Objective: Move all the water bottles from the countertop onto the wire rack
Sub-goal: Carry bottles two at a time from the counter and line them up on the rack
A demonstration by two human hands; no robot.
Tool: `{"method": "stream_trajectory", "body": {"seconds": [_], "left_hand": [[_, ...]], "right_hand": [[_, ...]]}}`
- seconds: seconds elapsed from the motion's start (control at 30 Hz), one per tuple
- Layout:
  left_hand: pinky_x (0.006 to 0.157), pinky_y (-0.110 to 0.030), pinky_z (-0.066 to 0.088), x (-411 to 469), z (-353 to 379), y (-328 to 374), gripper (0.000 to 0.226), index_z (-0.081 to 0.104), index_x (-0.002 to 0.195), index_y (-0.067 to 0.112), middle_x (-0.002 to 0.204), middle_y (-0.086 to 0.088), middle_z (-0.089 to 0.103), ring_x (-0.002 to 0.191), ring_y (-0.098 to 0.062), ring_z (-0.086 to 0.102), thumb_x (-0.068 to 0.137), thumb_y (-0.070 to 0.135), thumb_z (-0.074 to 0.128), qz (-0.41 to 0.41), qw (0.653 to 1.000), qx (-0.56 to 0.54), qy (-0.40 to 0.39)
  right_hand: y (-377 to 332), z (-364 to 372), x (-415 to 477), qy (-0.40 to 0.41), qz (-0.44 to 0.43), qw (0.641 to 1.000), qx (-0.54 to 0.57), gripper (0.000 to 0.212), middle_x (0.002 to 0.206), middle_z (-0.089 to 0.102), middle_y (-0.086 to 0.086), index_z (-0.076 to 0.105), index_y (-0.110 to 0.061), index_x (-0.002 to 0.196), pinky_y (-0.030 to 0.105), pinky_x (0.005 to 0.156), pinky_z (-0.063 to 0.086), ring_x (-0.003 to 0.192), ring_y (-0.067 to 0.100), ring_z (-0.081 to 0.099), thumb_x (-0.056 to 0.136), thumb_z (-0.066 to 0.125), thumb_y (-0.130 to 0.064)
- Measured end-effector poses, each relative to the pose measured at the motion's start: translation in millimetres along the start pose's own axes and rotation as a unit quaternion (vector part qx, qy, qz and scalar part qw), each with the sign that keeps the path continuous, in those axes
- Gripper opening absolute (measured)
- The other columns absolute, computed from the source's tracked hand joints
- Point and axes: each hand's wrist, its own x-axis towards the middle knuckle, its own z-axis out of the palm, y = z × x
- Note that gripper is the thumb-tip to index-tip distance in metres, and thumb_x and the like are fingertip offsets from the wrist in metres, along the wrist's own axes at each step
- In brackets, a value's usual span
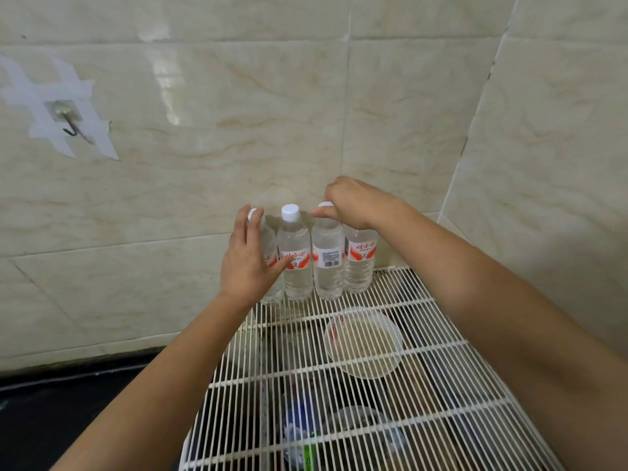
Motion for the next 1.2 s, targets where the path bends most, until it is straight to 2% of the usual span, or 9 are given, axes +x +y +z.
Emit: {"method": "stream_trajectory", "body": {"seconds": [0.1,0.2,0.27,0.37,0.5,0.6,0.8,1.07,1.2], "left_hand": [[0.083,-0.047,0.058,0,0,1,0.104,0.023,0.153,0.02,0.164,-0.001,0.017,0.141,-0.028,0.039,0.073,0.051,0.082,-0.003,1.0,0.0,0.003],[0.083,-0.047,0.057,-1,0,2,0.103,0.024,0.153,0.02,0.164,-0.002,0.017,0.141,-0.029,0.04,0.074,0.049,0.083,-0.006,1.0,-0.002,0.002],[0.083,-0.047,0.057,-2,0,3,0.102,0.024,0.153,0.019,0.164,-0.003,0.017,0.14,-0.029,0.04,0.074,0.048,0.083,-0.003,1.0,0.0,0.003],[0.082,-0.046,0.056,-4,-1,2,0.102,0.024,0.153,0.018,0.164,-0.004,0.017,0.14,-0.029,0.04,0.075,0.047,0.083,-0.003,1.0,0.005,0.002],[0.085,-0.047,0.056,-4,-2,3,0.102,0.024,0.154,0.018,0.165,-0.003,0.016,0.141,-0.029,0.039,0.075,0.046,0.083,-0.011,1.0,0.003,-0.002],[0.084,-0.046,0.055,-4,-2,5,0.102,0.023,0.154,0.018,0.165,-0.003,0.015,0.141,-0.029,0.039,0.075,0.043,0.084,-0.012,1.0,0.002,-0.003],[0.08,-0.044,0.056,-7,-3,7,0.103,0.019,0.154,0.023,0.166,0.001,0.011,0.142,-0.028,0.038,0.076,0.043,0.083,-0.024,1.0,0.009,-0.007],[0.081,-0.044,0.055,-8,-5,8,0.102,0.018,0.155,0.023,0.167,0.001,0.007,0.142,-0.029,0.038,0.078,0.039,0.082,-0.027,0.999,0.004,-0.025],[0.1,-0.048,0.05,-3,-18,12,0.103,0.011,0.158,0.023,0.169,0.002,0.001,0.149,-0.026,0.028,0.083,0.045,0.076,-0.024,0.998,0.003,-0.061]], "right_hand": [[-4,-2,-2,0.026,0.01,0.999,-0.021,0.06,0.07,0.048,0.005,0.045,-0.01,0.065,0.033,0.056,0.033,0.062,0.019,0.047,0.094,0.054,-0.061],[-4,5,-4,0.024,0.039,0.999,-0.016,0.058,0.074,0.051,0.006,0.047,-0.01,0.069,0.033,0.065,0.037,0.071,0.023,0.051,0.098,0.05,-0.06],[1,9,-4,-0.009,0.023,0.999,0.029,0.057,0.109,0.064,0.013,0.064,-0.008,0.104,0.038,0.082,0.048,0.1,0.029,0.061,0.096,0.051,-0.063],[3,1,-8,-0.073,-0.016,0.994,0.081,0.061,0.153,0.047,0.005,0.043,-0.019,0.15,0.04,0.109,0.041,0.137,0.025,0.047,0.097,0.06,-0.043],[5,-5,-2,-0.052,-0.003,0.999,0.012,0.038,0.12,0.064,0.012,0.064,-0.009,0.115,0.039,0.081,0.051,0.105,0.029,0.061,0.098,0.061,-0.044],[0,-1,-3,-0.019,0.034,0.999,0.016,0.045,0.089,0.059,0.009,0.055,-0.007,0.081,0.031,0.056,0.036,0.075,0.024,0.056,0.098,0.059,-0.049],[-12,3,-3,0.03,0.087,0.994,0.067,0.048,0.076,0.052,0.006,0.049,-0.009,0.071,0.029,0.051,0.032,0.061,0.017,0.046,0.099,0.06,-0.047],[-19,33,-20,0.106,0.102,0.984,0.104,0.049,0.118,0.062,0.014,0.057,-0.003,0.122,0.034,0.073,0.036,0.105,0.031,0.06,0.103,0.05,-0.047],[-14,26,-30,0.095,0.101,0.978,0.153,0.057,0.136,0.057,0.018,0.046,-0.006,0.14,0.042,0.093,0.048,0.122,0.034,0.057,0.101,0.052,-0.047]]}}
